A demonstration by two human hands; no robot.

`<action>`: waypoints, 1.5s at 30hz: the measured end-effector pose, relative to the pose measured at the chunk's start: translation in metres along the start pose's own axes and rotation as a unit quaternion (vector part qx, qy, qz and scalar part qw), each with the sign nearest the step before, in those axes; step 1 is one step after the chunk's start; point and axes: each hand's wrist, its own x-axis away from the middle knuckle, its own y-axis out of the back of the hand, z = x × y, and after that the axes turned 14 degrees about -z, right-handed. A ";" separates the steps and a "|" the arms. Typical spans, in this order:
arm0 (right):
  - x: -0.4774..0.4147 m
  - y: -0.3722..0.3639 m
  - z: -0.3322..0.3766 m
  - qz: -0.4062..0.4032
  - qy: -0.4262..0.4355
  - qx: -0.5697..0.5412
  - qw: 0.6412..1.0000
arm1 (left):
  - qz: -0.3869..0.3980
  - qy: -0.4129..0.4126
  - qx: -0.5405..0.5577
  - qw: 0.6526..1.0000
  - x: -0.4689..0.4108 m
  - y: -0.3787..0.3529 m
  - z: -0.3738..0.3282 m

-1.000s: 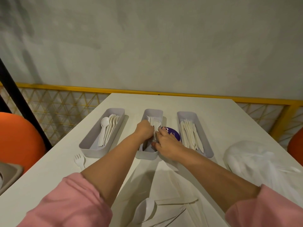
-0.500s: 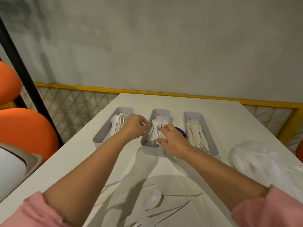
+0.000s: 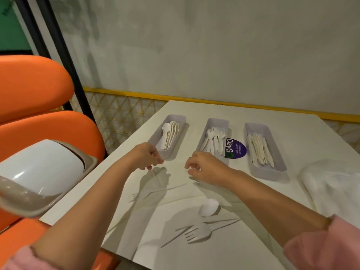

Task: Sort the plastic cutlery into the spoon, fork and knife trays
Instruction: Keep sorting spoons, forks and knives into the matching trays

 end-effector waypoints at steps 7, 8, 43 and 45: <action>0.012 -0.004 0.018 0.102 -0.005 -0.017 0.995 | 0.046 -0.009 -0.006 0.999 0.029 -0.006 0.011; 0.013 0.001 0.019 0.120 -0.008 -0.018 0.993 | 0.049 -0.014 -0.006 0.999 0.032 -0.008 0.010; 0.026 0.078 -0.024 -0.233 -0.194 -0.105 0.947 | 0.097 -0.082 0.264 0.956 0.063 -0.048 -0.028; 0.023 0.074 -0.025 -0.237 -0.204 -0.130 0.941 | 0.042 -0.073 0.290 0.953 0.056 -0.044 -0.026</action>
